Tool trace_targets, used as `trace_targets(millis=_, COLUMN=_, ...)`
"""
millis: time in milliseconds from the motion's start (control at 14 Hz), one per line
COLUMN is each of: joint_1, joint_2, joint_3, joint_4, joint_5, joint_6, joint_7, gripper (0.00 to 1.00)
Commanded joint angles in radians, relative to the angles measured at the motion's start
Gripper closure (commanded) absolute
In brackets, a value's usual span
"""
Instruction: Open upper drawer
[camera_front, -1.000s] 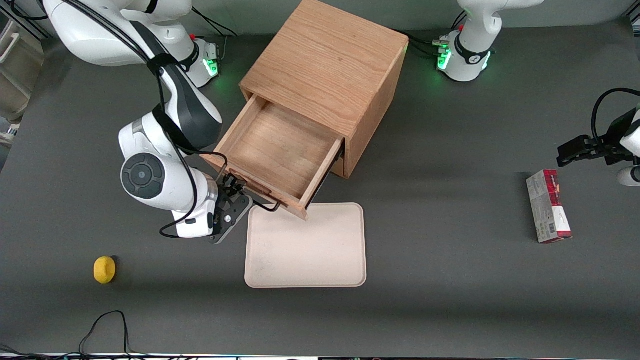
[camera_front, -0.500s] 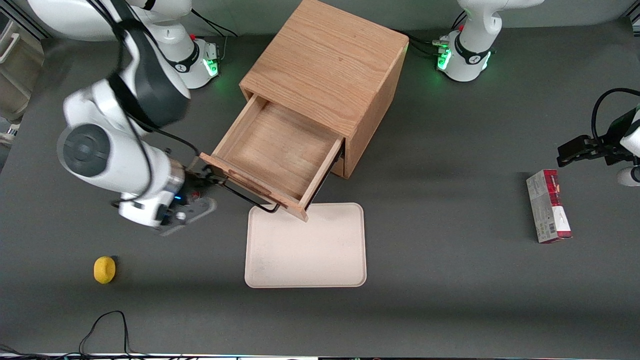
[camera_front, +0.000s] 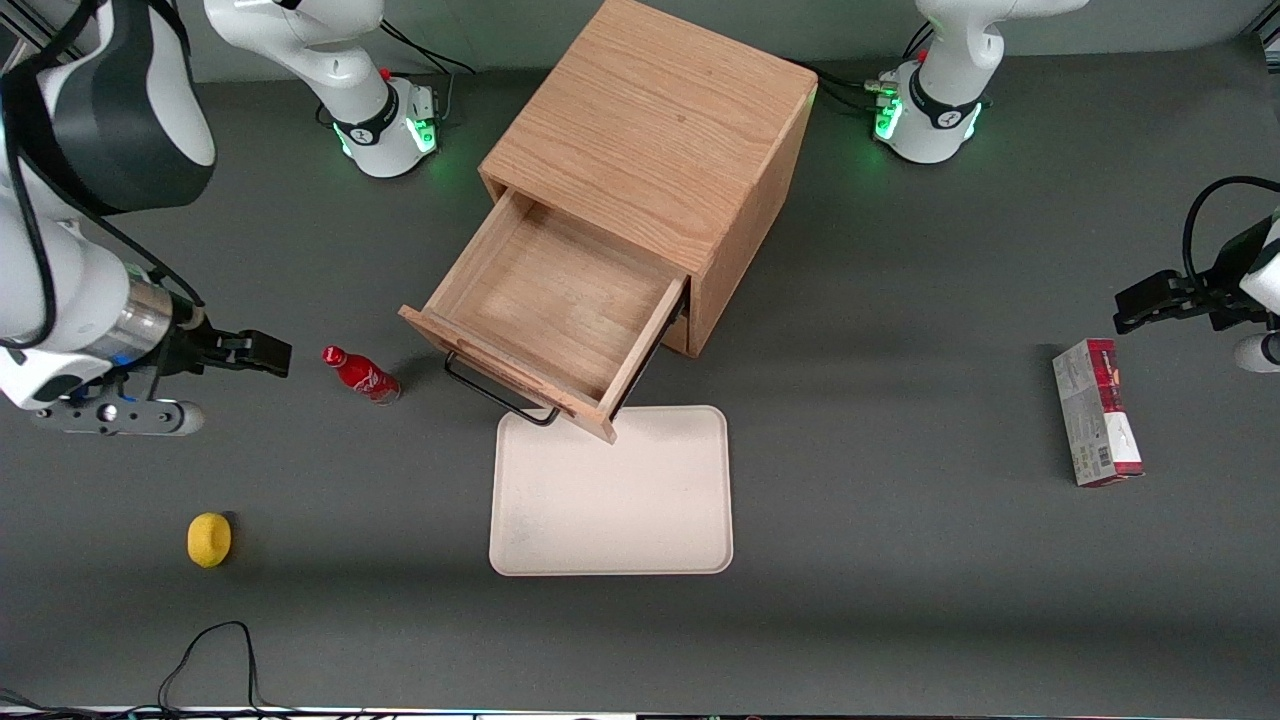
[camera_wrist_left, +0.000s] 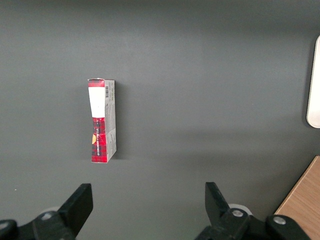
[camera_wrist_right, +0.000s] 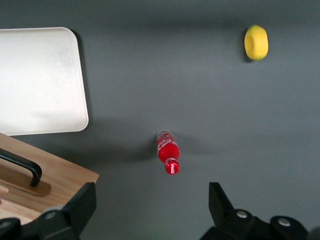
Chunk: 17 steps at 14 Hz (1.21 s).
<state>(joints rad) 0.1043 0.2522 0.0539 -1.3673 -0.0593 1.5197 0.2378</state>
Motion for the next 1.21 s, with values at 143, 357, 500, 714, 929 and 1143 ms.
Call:
trace_targets(millis=143, joint_1=0.012, joint_2=-0.381, joint_3=-0.045, joint_4=-0.484, joint_5=0.033, joint_6=0.209, joint_7=0.051, gripper=0.00)
trace_targets(millis=357, joint_1=0.014, joint_2=-0.389, joint_3=-0.058, joint_4=-0.441, joint_5=0.036, joint_6=0.091, joint_7=0.054, gripper=0.00)
trace_targets(millis=500, joint_1=0.012, joint_2=-0.380, joint_3=-0.058, joint_4=-0.429, joint_5=0.029, joint_6=0.085, joint_7=0.051, gripper=0.00)
trace_targets(millis=714, joint_1=0.002, joint_2=-0.360, joint_3=-0.060, joint_4=-0.411, joint_5=0.013, joint_6=0.085, joint_7=0.051, gripper=0.00)
trace_targets(millis=929, joint_1=0.000, joint_2=-0.349, joint_3=-0.062, joint_4=-0.406, joint_5=0.024, joint_6=0.086, joint_7=0.057, gripper=0.00)
trace_targets(millis=1143, joint_1=-0.003, joint_2=-0.347, joint_3=-0.069, joint_4=-0.406, joint_5=0.024, joint_6=0.092, joint_7=0.061, gripper=0.00)
